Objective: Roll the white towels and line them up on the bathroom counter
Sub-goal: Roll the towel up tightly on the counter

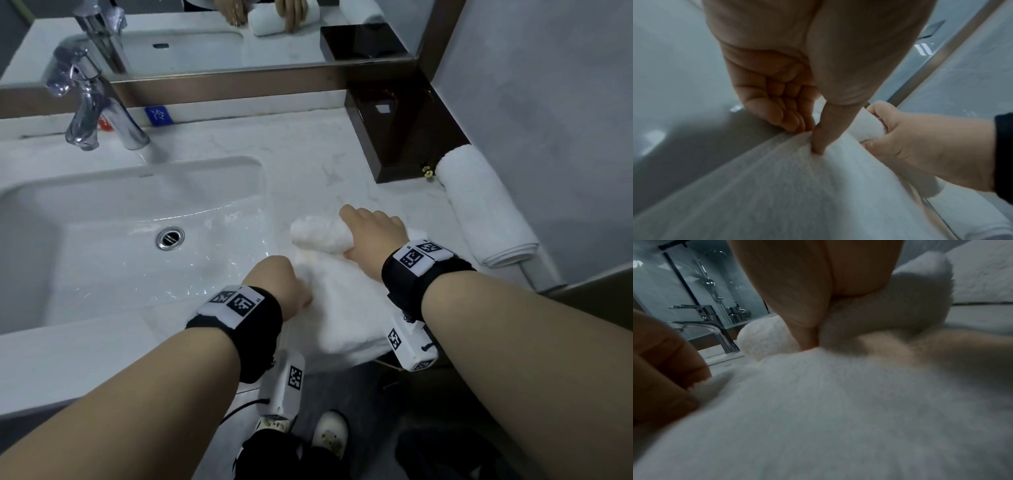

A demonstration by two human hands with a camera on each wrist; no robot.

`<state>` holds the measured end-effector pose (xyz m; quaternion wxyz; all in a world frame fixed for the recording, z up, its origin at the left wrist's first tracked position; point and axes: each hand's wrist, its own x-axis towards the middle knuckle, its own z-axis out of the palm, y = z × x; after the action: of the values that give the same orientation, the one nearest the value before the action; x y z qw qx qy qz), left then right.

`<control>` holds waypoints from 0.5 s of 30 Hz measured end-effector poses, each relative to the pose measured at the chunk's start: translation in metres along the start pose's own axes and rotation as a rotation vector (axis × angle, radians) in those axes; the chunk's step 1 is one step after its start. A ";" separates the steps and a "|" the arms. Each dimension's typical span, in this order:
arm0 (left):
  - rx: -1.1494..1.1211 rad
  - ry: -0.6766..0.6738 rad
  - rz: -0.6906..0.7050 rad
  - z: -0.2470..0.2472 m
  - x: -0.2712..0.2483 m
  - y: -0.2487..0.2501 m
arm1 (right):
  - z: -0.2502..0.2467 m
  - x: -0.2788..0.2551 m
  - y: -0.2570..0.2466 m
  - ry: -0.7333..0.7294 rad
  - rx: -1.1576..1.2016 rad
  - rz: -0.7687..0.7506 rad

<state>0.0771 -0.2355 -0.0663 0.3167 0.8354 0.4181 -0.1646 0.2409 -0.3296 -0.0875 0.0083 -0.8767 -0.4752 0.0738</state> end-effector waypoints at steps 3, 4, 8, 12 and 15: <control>-0.085 0.017 0.002 0.000 -0.002 -0.004 | 0.003 -0.002 -0.001 0.037 -0.021 0.003; -0.109 0.022 0.007 -0.001 -0.002 -0.008 | 0.004 -0.003 -0.001 0.050 -0.027 0.006; -0.160 0.011 0.031 -0.005 -0.004 -0.017 | 0.005 -0.008 -0.004 0.090 -0.035 0.007; -0.133 0.047 0.058 -0.009 -0.004 -0.024 | 0.006 -0.013 -0.007 0.122 -0.058 0.013; -0.095 0.075 0.065 -0.008 -0.004 -0.029 | 0.010 -0.019 -0.008 0.160 -0.093 0.012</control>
<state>0.0512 -0.2196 -0.0695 0.3455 0.8380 0.4096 -0.1029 0.2228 -0.3419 -0.0941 0.0052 -0.8821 -0.4707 -0.0186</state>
